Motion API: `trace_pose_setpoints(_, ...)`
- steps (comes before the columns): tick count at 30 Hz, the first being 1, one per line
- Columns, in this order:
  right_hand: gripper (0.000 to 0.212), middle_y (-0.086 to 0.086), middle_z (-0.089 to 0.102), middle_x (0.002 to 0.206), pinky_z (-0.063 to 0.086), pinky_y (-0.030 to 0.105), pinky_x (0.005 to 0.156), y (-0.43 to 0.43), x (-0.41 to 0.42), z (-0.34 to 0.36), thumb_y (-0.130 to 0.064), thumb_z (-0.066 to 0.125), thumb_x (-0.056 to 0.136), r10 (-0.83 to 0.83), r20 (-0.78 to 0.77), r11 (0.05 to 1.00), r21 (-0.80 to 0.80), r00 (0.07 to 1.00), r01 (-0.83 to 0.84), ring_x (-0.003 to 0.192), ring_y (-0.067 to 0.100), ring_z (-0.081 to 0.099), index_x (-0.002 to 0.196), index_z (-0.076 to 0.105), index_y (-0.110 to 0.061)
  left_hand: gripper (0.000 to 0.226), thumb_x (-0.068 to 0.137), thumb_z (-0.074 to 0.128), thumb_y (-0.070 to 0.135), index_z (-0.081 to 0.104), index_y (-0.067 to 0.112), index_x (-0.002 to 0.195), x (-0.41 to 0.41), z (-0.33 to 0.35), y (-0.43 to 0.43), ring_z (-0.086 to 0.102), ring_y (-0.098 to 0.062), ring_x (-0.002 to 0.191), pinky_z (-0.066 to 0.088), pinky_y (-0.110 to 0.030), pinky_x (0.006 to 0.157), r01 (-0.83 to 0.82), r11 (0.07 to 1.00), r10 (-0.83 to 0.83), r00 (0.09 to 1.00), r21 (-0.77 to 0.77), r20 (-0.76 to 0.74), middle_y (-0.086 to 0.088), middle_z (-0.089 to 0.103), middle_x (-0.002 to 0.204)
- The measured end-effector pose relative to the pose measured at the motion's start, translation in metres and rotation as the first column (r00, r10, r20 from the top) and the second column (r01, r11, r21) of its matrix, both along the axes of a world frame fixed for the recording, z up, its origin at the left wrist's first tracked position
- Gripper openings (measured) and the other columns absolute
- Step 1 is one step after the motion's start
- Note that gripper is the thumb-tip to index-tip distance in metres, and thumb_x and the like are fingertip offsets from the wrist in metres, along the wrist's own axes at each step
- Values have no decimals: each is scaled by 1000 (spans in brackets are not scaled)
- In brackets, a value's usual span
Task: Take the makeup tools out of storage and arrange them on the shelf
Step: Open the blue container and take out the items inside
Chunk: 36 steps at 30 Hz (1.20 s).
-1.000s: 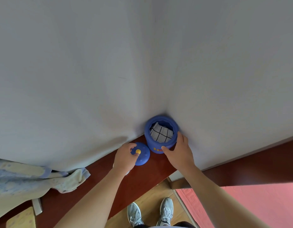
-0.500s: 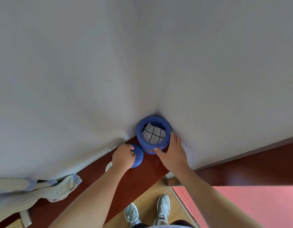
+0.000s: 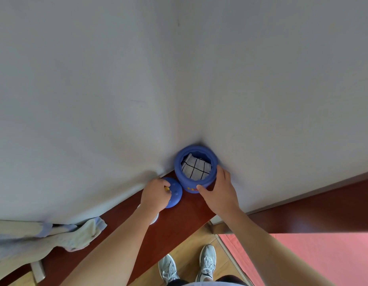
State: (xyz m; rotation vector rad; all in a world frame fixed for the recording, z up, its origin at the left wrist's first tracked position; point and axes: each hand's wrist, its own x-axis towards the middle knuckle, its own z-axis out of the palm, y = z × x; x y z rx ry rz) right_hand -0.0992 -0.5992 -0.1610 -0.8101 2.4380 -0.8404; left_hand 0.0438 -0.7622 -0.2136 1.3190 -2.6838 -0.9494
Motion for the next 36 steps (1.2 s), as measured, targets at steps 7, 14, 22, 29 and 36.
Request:
trace_pose_setpoints(7,90,0,28,151,46,34,100,-1,-1,0,-47,69,83,2,4,1000,6,1000,-2,129,18,45,152,19,-17,16,72,55,6,50,10,56,5,18,3,46,-20,55,36,-36,49,-20,999,19,999,-38,-31,-2,49,63)
trace_pose_setpoints(14,88,0,31,148,45,30,96,0,-1,2,-42,71,83,-6,11,1000,-25,1000,6,127,18,46,151,22,-16,10,77,61,8,69,12,76,12,35,8,57,-20,67,48,-34,59,-58,996,50,992,-71,-113,-1,59,77)
trace_pose_setpoints(22,86,2,32,147,41,27,94,0,-1,6,-38,73,84,-5,33,999,-33,999,6,126,20,47,150,22,-16,13,76,65,6,71,16,81,21,54,10,56,-17,68,48,-30,60,-84,991,65,982,-101,-177,2,58,79)
trace_pose_setpoints(29,84,2,36,143,46,31,93,1,-1,4,-38,74,82,-10,31,999,-53,999,12,122,20,51,149,27,-17,14,75,67,4,71,15,82,24,65,11,56,-13,70,48,-27,63,-87,986,52,970,-141,-239,7,58,79)
trace_pose_setpoints(36,84,2,34,145,45,29,92,2,-1,4,-38,72,84,-2,40,998,-55,999,5,123,20,49,150,24,-15,5,78,66,6,68,10,81,11,77,12,57,-19,68,51,-39,63,-49,986,6,965,-157,-262,0,59,78)
